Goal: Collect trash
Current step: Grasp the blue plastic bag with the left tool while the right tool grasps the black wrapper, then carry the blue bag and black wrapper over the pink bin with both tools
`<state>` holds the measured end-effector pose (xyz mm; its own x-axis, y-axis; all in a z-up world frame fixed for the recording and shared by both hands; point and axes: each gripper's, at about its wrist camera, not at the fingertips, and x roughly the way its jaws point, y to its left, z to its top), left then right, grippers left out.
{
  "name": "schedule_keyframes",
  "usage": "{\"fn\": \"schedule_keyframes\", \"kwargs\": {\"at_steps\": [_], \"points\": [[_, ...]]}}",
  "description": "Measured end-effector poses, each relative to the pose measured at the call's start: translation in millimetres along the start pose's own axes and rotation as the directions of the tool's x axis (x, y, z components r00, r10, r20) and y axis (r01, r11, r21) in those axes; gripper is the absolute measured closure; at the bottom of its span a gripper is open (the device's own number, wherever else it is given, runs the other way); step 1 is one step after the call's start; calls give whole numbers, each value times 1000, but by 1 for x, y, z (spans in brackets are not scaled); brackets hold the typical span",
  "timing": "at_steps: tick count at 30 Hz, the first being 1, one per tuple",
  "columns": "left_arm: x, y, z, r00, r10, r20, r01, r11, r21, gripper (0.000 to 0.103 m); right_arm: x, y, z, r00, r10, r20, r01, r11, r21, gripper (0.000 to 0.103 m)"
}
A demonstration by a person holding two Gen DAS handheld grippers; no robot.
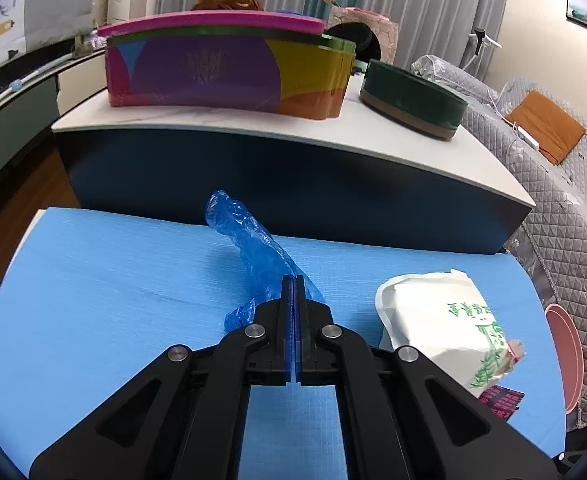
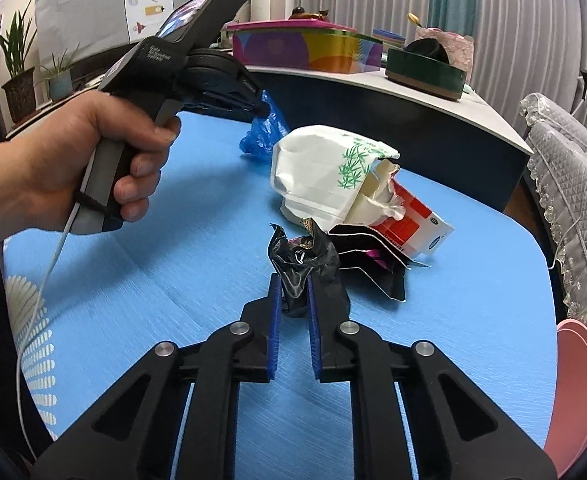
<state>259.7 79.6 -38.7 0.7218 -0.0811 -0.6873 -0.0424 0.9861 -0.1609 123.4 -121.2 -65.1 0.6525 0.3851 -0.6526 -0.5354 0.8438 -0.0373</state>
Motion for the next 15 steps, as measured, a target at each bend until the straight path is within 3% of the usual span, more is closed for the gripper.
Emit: {"fn": "schedule_keyframes", "kwargs": {"at_steps": [15], "points": [[-68,-7,-13,996,12,84,-12,1000,7,103,-45,1,4,997,-1,78,-1,1000,22,92]]}}
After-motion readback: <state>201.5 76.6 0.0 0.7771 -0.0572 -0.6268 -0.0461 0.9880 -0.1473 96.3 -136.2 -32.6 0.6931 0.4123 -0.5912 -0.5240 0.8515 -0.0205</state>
